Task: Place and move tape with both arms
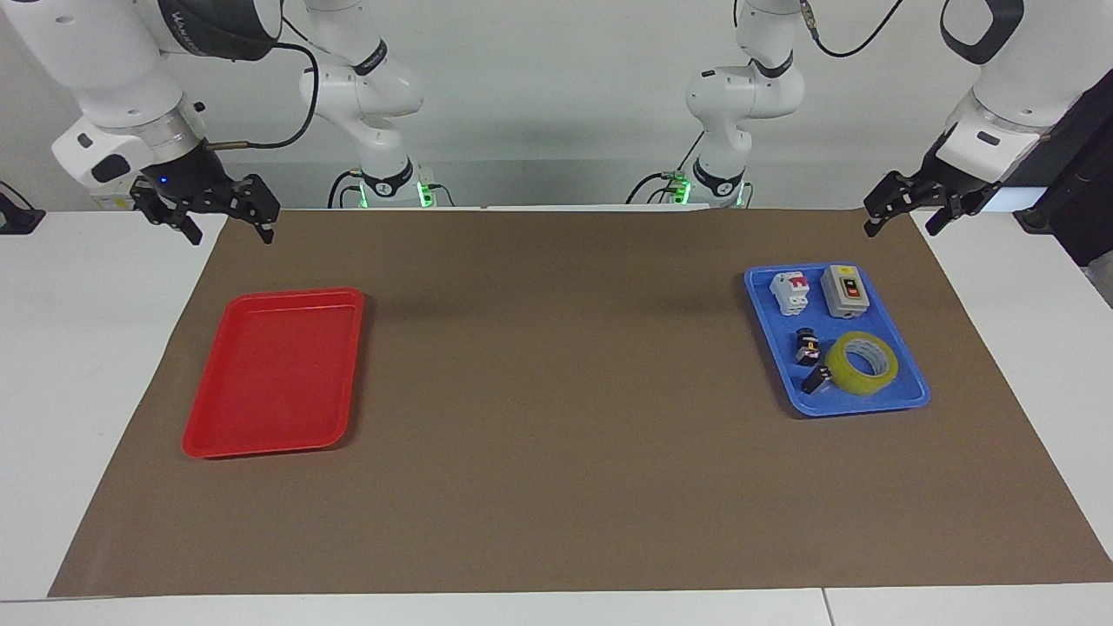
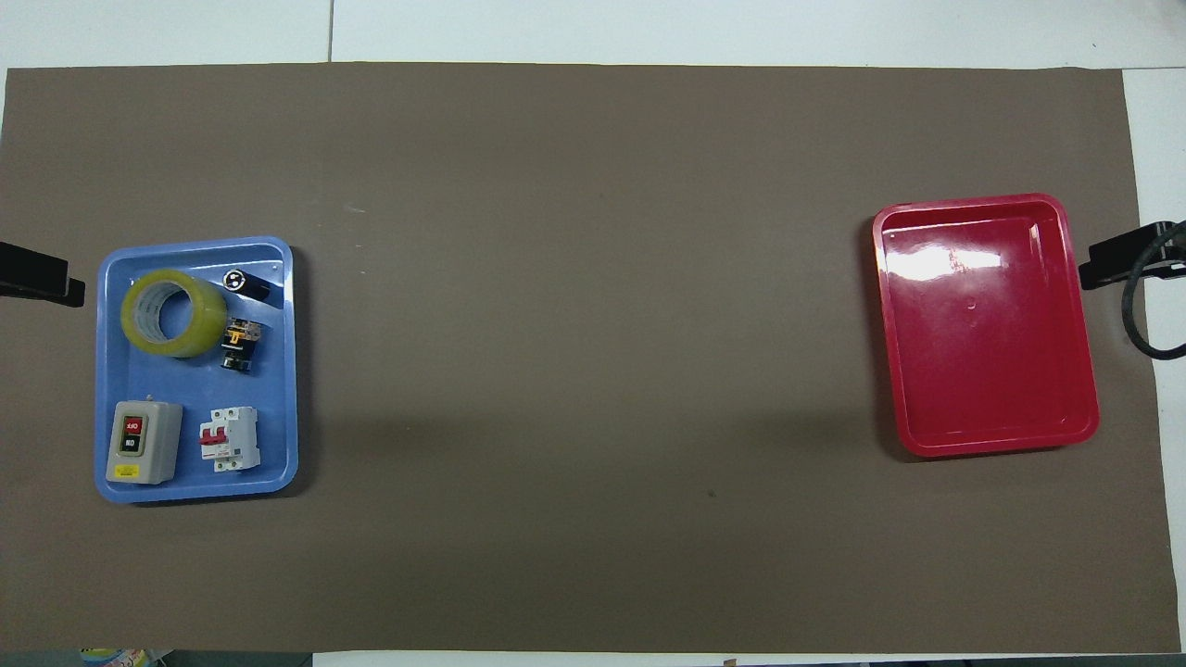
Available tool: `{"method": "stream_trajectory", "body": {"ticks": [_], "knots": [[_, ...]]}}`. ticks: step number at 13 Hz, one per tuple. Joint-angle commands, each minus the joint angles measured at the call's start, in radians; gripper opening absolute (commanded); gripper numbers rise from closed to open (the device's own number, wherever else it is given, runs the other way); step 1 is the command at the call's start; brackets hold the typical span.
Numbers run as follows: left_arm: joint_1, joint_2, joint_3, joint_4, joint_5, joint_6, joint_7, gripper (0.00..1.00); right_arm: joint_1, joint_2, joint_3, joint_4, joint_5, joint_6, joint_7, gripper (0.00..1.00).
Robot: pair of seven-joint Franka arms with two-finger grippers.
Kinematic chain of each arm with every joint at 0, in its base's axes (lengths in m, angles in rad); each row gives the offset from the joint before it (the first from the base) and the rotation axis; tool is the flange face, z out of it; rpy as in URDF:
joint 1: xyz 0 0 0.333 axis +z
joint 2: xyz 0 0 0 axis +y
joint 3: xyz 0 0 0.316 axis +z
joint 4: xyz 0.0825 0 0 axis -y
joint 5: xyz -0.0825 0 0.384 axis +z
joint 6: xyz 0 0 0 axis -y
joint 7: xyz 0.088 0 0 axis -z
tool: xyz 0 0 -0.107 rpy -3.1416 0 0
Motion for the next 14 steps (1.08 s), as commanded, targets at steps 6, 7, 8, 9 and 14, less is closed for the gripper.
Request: {"method": "stream_trajectory", "body": {"ticks": [6,7,8,9,14], "knots": [[0.007,-0.019,0.001,-0.021,0.018,0.009,0.010,1.00,-0.009,-0.005,0.005,-0.009,0.009,0.009,-0.024,1.00],[0.009,-0.019,0.002,-0.027,0.018,0.022,0.013,1.00,-0.011,-0.004,0.005,-0.007,0.011,0.008,-0.024,1.00],[0.018,-0.016,0.004,-0.047,0.018,0.057,0.013,1.00,-0.012,-0.005,0.005,-0.009,0.011,0.008,-0.024,1.00],[0.032,-0.013,0.004,-0.073,0.018,0.098,0.013,1.00,-0.012,-0.005,0.004,-0.009,0.011,0.008,-0.024,1.00],[0.108,-0.002,0.003,-0.235,0.018,0.322,0.018,1.00,-0.009,-0.005,0.004,-0.009,0.011,0.008,-0.020,1.00]]}}
